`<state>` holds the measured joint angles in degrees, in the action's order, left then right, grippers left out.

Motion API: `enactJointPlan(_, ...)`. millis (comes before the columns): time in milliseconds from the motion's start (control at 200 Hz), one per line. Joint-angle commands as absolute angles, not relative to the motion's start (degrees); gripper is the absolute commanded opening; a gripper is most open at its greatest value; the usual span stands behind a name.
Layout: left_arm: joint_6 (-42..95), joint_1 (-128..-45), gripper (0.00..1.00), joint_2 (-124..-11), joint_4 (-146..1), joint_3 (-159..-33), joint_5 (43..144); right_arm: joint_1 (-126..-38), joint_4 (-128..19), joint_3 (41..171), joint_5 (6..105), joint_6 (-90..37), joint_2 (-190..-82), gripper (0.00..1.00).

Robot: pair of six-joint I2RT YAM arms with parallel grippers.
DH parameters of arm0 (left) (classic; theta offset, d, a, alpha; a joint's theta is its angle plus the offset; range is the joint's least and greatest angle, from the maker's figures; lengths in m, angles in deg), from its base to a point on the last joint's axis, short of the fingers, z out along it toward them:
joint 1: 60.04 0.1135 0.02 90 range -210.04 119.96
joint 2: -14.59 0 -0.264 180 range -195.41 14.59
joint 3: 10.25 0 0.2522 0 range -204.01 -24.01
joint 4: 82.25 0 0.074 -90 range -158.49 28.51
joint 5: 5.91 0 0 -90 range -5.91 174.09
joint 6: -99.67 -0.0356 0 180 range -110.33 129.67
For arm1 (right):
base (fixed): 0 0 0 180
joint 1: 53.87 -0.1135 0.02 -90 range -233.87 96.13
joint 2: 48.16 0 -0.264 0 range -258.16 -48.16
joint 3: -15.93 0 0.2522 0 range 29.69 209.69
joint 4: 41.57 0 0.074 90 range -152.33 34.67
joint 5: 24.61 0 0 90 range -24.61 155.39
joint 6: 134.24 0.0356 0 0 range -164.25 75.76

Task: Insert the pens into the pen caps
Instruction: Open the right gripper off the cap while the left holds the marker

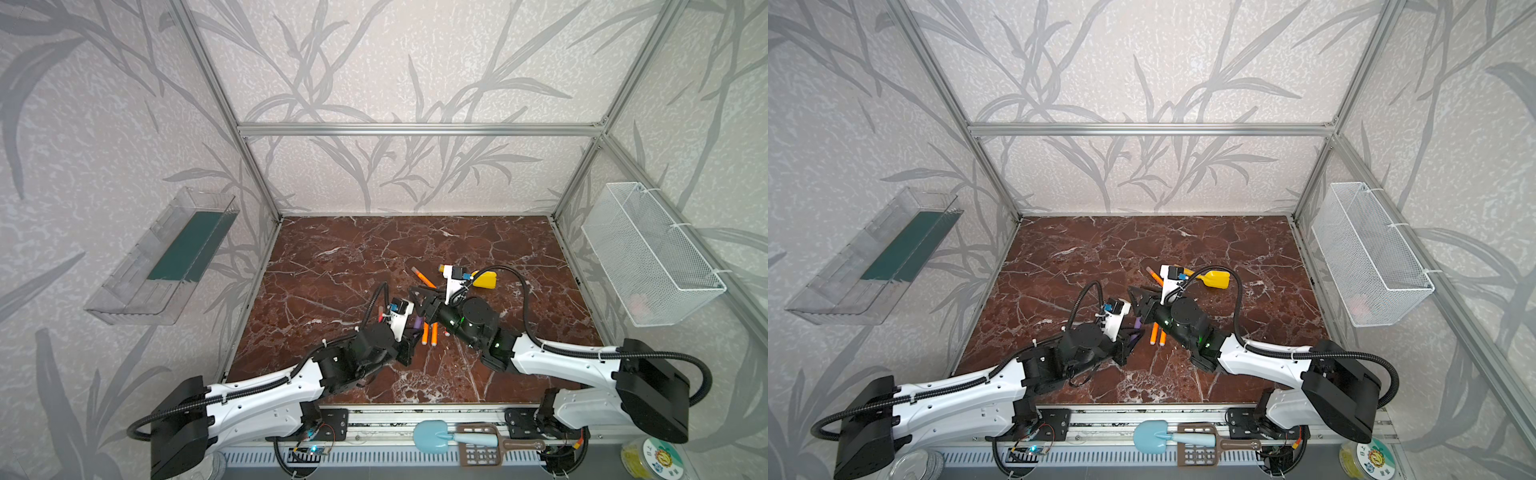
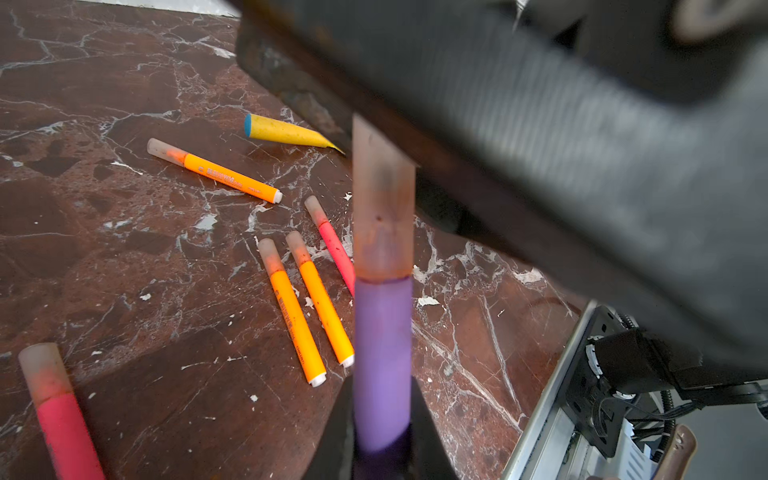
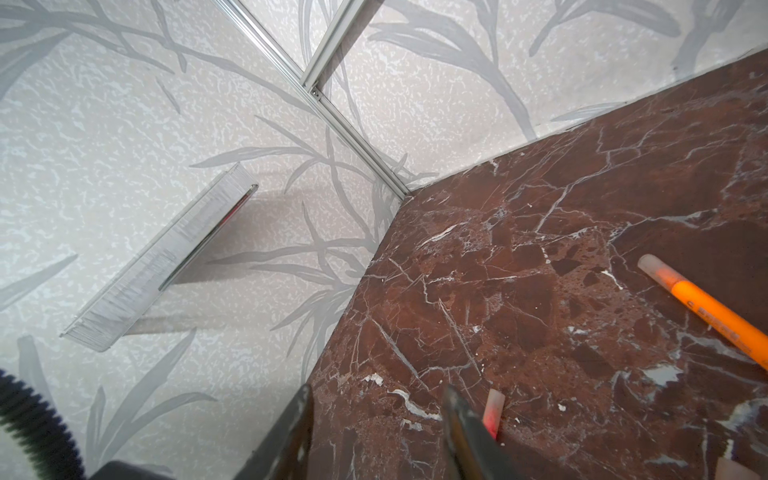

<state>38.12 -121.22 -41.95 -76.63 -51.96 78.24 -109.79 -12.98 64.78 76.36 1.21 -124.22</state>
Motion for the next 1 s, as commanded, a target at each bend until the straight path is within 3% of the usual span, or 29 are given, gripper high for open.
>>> enactJointPlan(0, 37.2, -121.6, 0.00, -42.3, -77.5, -53.7, 77.2, -109.4, -14.4, 66.5, 75.1, 1.2, -124.8, 0.34)
enactJointPlan(105, 37.1, -121.6, 0.00, -42.0, -77.6, -53.7, 76.6, -109.4, -14.8, 66.5, 74.7, 1.2, -125.0, 0.15)
enactJointPlan(245, 37.3, -121.6, 0.00, -41.5, -77.7, -53.8, 75.5, -109.4, -15.5, 65.8, 73.4, 1.3, -124.5, 0.00)
enactJointPlan(480, 35.0, -120.2, 0.00, -40.7, -75.9, -56.6, 72.2, -110.2, -12.4, 62.9, 68.0, 1.6, -125.3, 0.00)
enactJointPlan(715, 35.6, -111.3, 0.00, -39.5, -76.9, -60.0, 84.8, -115.5, -7.5, 60.1, 69.6, 1.1, -126.8, 0.00)
enactJointPlan(995, 30.2, -111.6, 0.00, -42.0, -72.3, -66.4, 67.1, -123.2, -22.0, 62.2, 80.3, 8.5, -125.3, 0.00)
